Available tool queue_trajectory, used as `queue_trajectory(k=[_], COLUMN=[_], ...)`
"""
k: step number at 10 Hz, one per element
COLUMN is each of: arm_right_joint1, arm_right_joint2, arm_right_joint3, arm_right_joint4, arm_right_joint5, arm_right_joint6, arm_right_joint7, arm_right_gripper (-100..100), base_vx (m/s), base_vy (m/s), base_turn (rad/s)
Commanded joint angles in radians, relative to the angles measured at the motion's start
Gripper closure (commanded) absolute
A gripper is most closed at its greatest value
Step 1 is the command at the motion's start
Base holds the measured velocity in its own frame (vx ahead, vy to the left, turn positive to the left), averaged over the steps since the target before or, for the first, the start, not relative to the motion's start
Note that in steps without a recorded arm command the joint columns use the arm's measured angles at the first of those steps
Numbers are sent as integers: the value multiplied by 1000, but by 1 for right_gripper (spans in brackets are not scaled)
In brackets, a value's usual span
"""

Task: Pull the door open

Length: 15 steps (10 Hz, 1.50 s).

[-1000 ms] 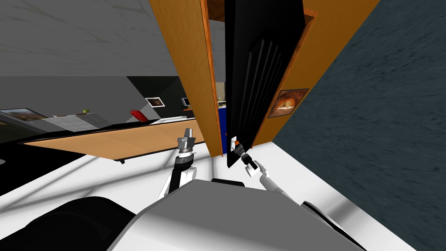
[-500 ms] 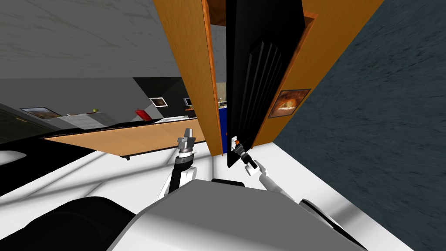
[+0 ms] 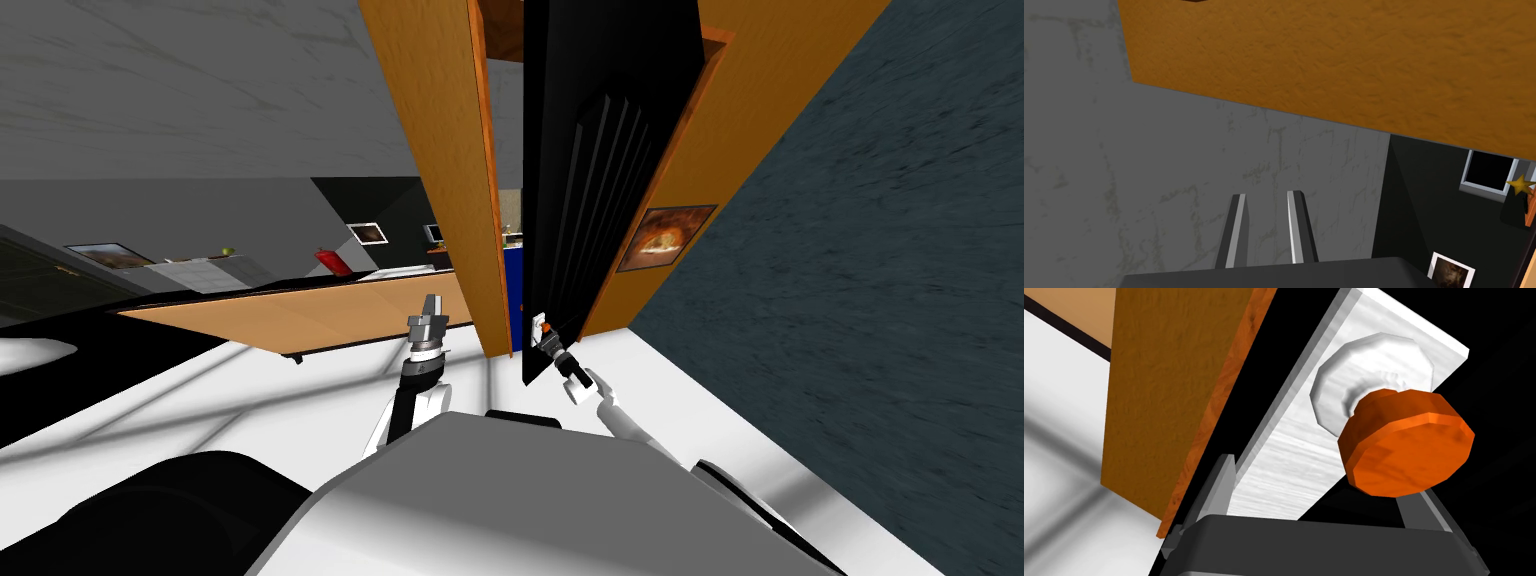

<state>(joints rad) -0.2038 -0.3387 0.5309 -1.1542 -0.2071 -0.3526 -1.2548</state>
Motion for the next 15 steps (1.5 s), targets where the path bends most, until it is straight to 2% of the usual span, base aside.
queue_trajectory(k=[1, 2, 3, 6, 7, 11, 13, 14, 15], arm_right_joint1=[-3, -1, -1, 6, 6, 12, 14, 19, -1], arm_right_joint2=[14, 11, 11, 2, 2, -6, -9, -10, -45], arm_right_joint3=[6, 10, 10, 20, 20, 29, 33, 35, 29], arm_right_joint4=[-26, -28, -28, -35, -35, -41, -43, -28, -7], arm_right_joint5=[-18, -41, -41, -103, -103, -163, -184, -179, -194], arm_right_joint6=[-20, -20, -20, -22, -22, -23, -24, -14, -10], arm_right_joint7=[-30, -63, -70, -172, -185, -300, -342, -330, -370], arm_right_gripper=[-100, -100, -100, -100, -100, -100, -100, -100, -100], base_vx=[-19, -34, -30, -33, -31, -18, -3, 6, -29], base_vy=[-49, -75, -53, -74, -54, -61, -63, -26, 5], base_turn=[43, 131, 57, 83, 39, 70, 65, 16, 183])
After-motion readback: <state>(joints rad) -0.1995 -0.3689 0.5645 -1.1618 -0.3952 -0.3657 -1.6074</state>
